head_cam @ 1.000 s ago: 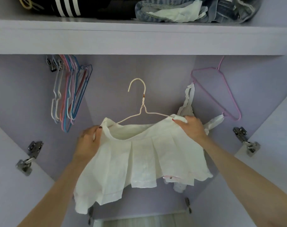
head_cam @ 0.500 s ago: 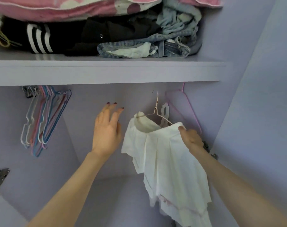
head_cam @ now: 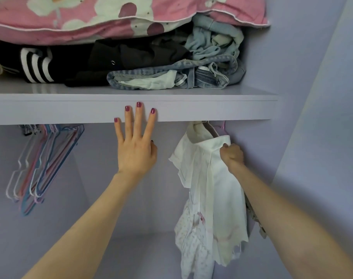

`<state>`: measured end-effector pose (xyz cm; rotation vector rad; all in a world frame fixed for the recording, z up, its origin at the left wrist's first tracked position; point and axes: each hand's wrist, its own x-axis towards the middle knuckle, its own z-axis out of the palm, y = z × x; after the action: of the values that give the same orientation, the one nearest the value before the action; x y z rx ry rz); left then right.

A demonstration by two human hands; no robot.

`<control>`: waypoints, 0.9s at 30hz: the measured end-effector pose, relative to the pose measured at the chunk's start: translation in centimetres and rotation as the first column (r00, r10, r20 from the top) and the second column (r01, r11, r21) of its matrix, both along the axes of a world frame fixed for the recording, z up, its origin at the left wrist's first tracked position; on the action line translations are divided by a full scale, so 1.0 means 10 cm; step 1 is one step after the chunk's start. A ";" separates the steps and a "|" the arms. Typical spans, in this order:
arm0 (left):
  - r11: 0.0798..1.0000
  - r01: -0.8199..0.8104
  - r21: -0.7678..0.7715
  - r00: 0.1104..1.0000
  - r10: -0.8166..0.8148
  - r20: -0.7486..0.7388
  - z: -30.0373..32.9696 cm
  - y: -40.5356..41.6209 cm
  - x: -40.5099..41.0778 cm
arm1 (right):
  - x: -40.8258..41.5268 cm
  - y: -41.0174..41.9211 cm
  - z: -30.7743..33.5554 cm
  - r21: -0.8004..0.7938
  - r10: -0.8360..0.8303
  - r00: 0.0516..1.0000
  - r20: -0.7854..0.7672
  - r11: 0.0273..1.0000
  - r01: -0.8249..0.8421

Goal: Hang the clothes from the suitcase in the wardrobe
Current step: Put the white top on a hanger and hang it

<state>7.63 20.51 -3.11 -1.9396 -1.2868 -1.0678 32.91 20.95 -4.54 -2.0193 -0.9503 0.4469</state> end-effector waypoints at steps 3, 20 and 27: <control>0.998 -0.032 0.048 0.999 0.032 0.003 -0.02 0.04 0.02 | 0.00 0.11 -0.07 -0.027 0.029 1.000 0.008 0.999 -0.029; 0.991 -0.124 -0.045 0.989 0.128 0.076 -0.13 -0.09 0.17 | 0.21 0.00 -0.29 -0.081 -0.102 0.988 -0.114 0.992 0.093; 0.921 0.010 -0.389 0.988 0.052 0.148 -0.46 -0.49 0.26 | 0.12 -0.62 -0.56 -0.022 -0.010 0.998 -0.070 1.000 0.008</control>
<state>10.18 15.58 -7.73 -2.1529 -1.7108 -1.0286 34.15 14.78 -10.14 -2.0131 -0.8970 0.5215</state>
